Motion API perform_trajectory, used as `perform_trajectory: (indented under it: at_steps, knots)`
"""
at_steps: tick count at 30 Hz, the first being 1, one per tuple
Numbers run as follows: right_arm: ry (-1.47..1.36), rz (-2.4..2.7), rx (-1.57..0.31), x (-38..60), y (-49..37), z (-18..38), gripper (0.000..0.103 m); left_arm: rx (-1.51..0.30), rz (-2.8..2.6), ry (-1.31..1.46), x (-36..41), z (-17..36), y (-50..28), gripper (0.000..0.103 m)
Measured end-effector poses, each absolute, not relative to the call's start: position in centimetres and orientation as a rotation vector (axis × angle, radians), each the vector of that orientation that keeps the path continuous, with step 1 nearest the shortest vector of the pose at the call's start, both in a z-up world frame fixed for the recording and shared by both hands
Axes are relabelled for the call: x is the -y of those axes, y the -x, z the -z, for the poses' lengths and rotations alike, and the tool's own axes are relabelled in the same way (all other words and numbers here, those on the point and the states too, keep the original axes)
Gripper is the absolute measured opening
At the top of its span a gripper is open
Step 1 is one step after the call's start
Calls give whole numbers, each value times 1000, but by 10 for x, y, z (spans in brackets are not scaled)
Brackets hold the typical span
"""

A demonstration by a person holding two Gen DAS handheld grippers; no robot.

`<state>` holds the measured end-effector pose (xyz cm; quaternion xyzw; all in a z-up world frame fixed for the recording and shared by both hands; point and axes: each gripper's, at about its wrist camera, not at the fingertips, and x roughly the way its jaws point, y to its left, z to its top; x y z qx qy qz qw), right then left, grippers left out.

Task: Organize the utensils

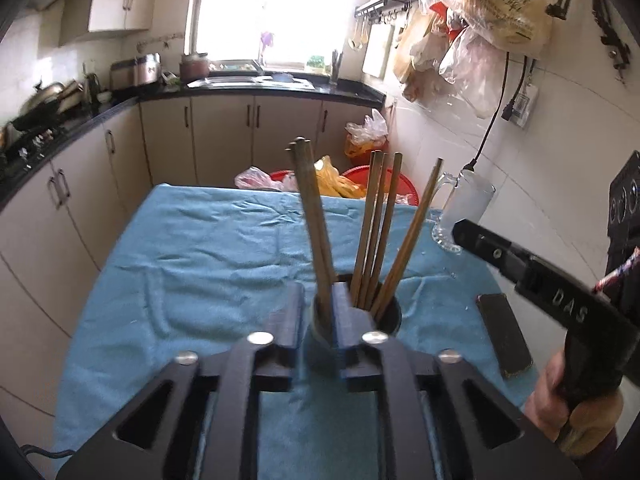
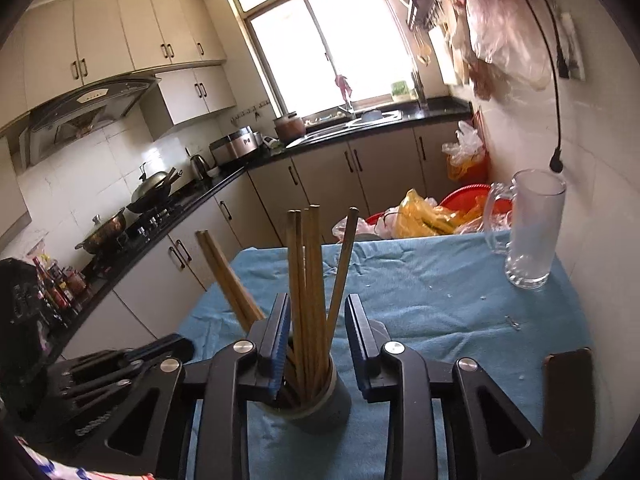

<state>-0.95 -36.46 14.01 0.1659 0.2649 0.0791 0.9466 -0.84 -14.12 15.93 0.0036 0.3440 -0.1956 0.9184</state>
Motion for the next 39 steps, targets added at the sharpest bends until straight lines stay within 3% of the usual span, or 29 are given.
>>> perform_trajectory:
  at_steps: [2,11,16,30,39]
  knots:
    - [-329,-167,-535,363,27,-142,35,-677,359,-20,129,-163,31,49]
    - [-306,-175,-516,342,120,-132,53,-488,123,-61,84,-180,126,87]
    - [-264,-128,-504,326,161,-119,56,-378,-51,-52,68,-188,170,100]
    - [-217,-50,-520,312,208,-102,62,-336,-81,-45,60,-185,224,103]
    - [-190,11,-525,309,220,-93,64,-419,17,-63,74,-160,233,103]
